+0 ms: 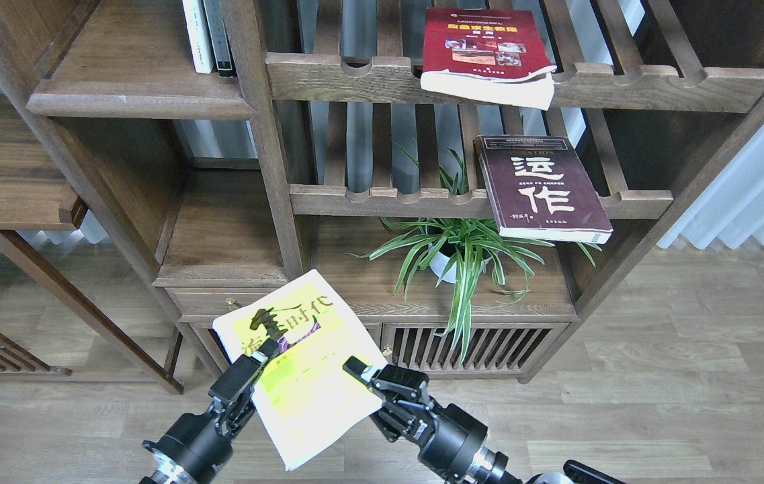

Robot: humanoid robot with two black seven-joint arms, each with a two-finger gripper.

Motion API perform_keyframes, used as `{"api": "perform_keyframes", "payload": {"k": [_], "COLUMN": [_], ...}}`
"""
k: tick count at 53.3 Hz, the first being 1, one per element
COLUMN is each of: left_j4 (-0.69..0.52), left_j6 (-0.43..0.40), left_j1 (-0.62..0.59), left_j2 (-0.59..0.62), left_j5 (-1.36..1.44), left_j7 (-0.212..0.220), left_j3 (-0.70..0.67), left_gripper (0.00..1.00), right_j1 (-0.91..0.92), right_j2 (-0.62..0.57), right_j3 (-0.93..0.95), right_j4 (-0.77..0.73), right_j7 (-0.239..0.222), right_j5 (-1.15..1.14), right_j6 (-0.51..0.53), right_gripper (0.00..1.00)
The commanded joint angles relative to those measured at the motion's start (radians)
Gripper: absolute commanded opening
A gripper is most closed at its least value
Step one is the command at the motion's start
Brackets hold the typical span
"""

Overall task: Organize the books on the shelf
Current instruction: 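Pull the yellow-green book down off the shelf toward the left gripper, then grasp the yellow-green book with the left gripper from the right gripper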

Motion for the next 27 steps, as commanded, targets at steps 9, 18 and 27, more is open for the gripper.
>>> {"api": "perform_keyframes", "payload": {"k": [9,18,27], "left_j4": [0.003,0.010,0.010], "left_j6": [0.000,0.000,0.000], "left_j1": [-0.002,0.000,0.001], "left_j2": [-0.003,0.002,-0.001], "left_j5": [0.003,0.021,0.026], "left_j7": [0.018,0.018,0.018], "left_j3": [0.023,0.028,0.026], "left_gripper": [0.54,0.53,0.53], "right_j1": [0.004,0.005,0.007], "right_j2": [0.009,0.012,0.023], "right_j3": [0.001,0.005,0.013], "right_j4": [-0.008,-0.008,-0.008], "right_j7": [-0.009,-0.009,-0.009], "right_j5": [0.000,0.006,0.006], "right_j6": [0.000,0.000,0.000], "right_gripper": [0.05,0.06,0.06]}}
